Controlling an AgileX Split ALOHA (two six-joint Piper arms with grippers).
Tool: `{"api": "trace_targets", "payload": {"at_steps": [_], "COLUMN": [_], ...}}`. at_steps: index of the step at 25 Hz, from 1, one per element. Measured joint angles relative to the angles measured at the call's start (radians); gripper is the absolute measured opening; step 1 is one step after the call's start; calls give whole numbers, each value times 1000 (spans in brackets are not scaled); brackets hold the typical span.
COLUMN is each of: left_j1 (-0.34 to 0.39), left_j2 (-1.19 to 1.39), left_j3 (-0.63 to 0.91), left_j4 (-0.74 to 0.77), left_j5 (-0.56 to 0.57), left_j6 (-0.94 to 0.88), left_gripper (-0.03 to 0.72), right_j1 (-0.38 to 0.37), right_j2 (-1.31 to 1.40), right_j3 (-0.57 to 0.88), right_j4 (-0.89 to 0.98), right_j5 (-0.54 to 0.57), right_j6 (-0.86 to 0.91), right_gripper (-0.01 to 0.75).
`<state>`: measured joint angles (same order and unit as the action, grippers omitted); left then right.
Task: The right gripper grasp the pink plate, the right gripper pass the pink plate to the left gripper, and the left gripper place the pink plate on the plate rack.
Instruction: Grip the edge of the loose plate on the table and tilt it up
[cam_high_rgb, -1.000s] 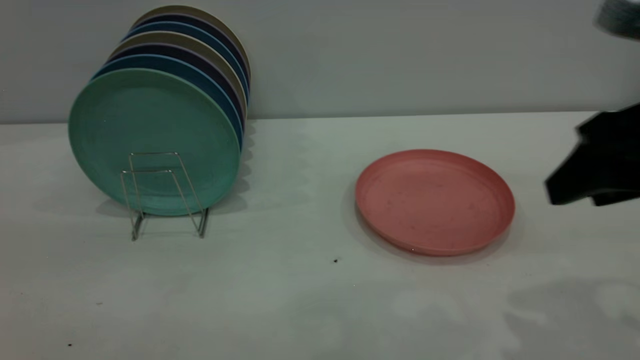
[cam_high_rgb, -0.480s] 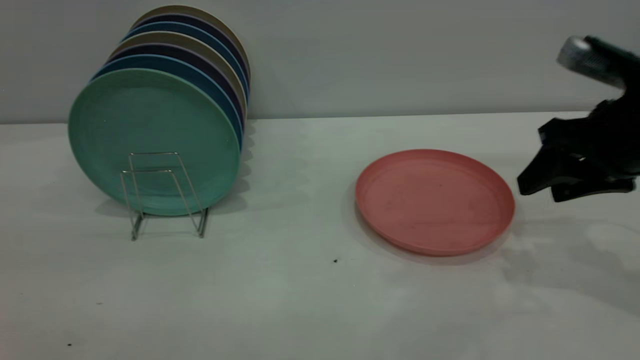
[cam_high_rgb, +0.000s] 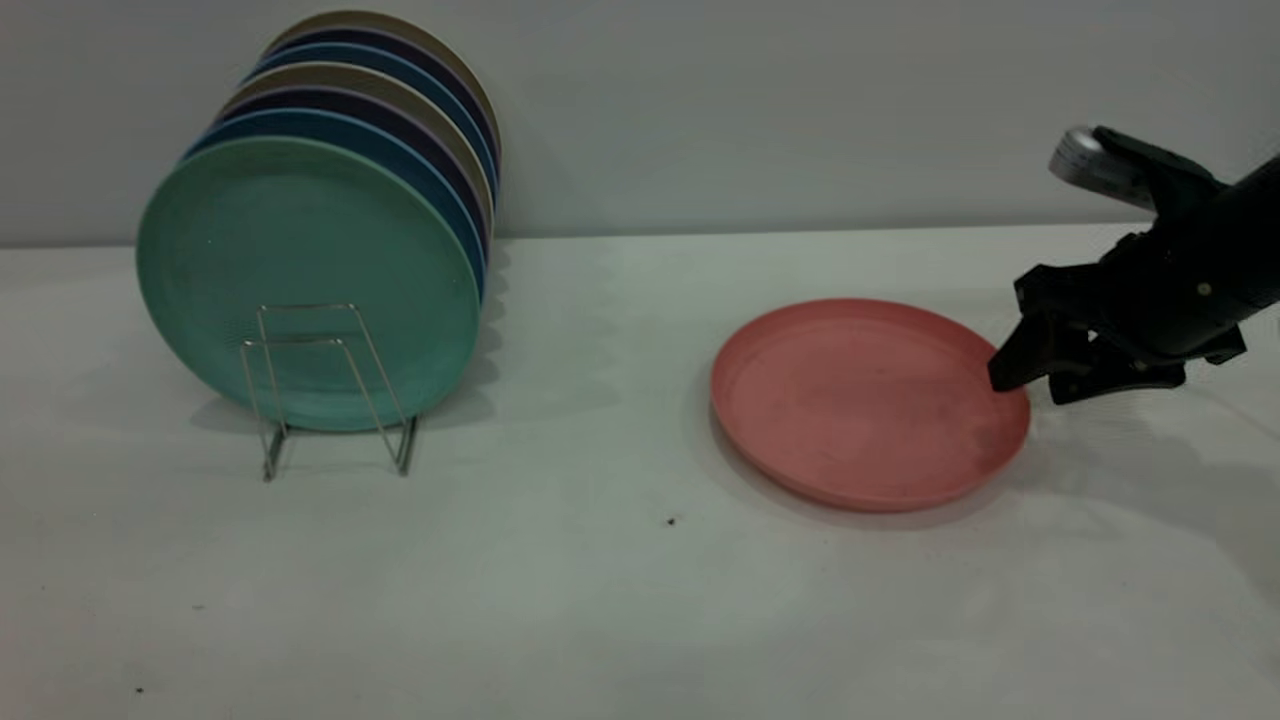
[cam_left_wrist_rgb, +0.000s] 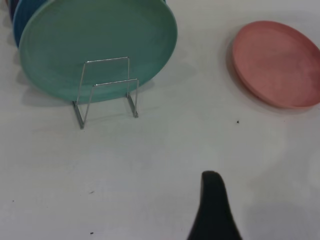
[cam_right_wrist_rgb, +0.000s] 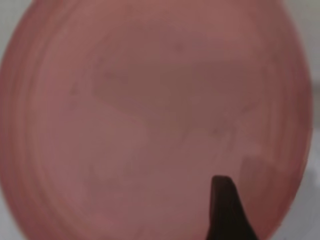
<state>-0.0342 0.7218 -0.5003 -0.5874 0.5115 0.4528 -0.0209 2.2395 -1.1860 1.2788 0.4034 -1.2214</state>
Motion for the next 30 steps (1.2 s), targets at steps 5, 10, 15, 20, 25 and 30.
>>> {"api": "trace_targets", "payload": {"at_steps": [5,10,15,20,25,30], "left_j1": [0,0,0,0,0,0], "left_j2": [0,0,0,0,0,3], "left_j3": [0,0,0,0,0,0], "left_j4": [0,0,0,0,0,-1], "left_j5": [18,20,28,36,36,71], "left_j6": [0,0,0,0,-11,-32], "left_gripper": [563,563,563,563,563,547], "right_j1": [-2,-2,-2,-2,-7,-35], "right_j2": [56,114,131,134,134,134], "right_j3": [-53,-78,-83,-83,-83,-83], "right_j4": [26,69,92,94,95,89], "right_j5": [-1,19,32,31,73,247], "right_j6": [12,12,4,2,7,-21], "right_gripper": [466,431,365,98,12,13]}}
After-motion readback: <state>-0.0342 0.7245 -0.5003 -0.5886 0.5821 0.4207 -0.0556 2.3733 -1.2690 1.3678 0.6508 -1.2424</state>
